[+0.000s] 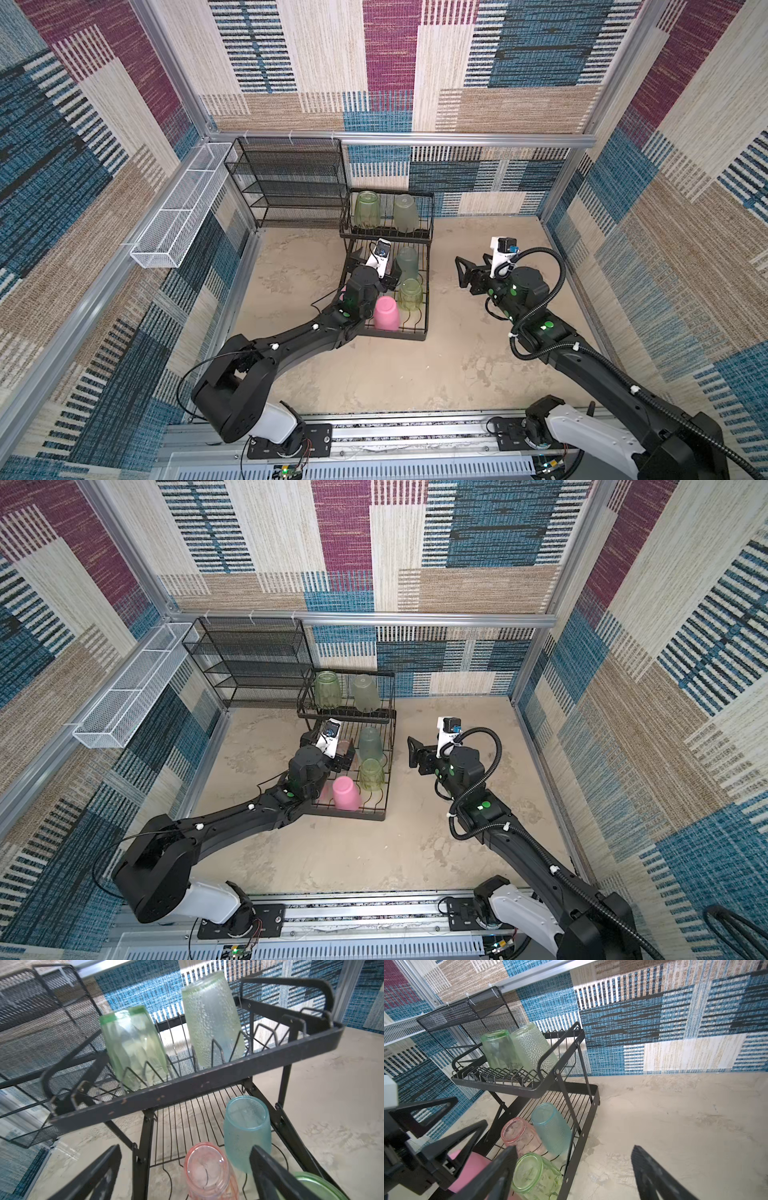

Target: Load the cups into the dish rack

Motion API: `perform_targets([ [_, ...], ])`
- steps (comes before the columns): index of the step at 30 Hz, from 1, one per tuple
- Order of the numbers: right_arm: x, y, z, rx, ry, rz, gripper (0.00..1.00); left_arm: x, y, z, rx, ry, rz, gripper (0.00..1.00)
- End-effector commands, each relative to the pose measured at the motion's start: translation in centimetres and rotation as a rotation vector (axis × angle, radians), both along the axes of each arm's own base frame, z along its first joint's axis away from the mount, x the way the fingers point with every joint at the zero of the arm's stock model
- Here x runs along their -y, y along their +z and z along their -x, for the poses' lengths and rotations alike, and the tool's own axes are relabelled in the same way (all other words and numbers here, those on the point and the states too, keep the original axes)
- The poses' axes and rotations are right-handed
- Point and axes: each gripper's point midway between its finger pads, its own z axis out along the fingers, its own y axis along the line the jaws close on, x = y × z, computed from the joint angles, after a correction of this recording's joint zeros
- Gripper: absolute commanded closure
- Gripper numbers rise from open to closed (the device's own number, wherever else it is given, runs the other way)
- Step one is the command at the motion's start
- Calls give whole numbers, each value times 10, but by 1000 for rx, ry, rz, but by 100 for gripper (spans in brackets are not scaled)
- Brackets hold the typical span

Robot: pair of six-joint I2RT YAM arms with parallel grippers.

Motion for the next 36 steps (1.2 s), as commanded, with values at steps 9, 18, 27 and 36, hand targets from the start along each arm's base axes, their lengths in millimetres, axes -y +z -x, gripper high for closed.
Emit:
perform_targets([
  [9, 21, 28, -7, 177, -117, 85, 0, -52, 61, 28, 15, 142, 10, 1],
  [18, 87, 0, -17, 153, -334, 88, 0, -159, 78, 39, -42, 365, 172, 1],
  [27, 183, -64, -29, 37, -585, 63, 0, -276, -6, 38, -198, 709, 422, 1],
  [36, 187, -127, -35, -66, -537, 123, 0, -332, -101, 40, -326, 898, 369, 1],
])
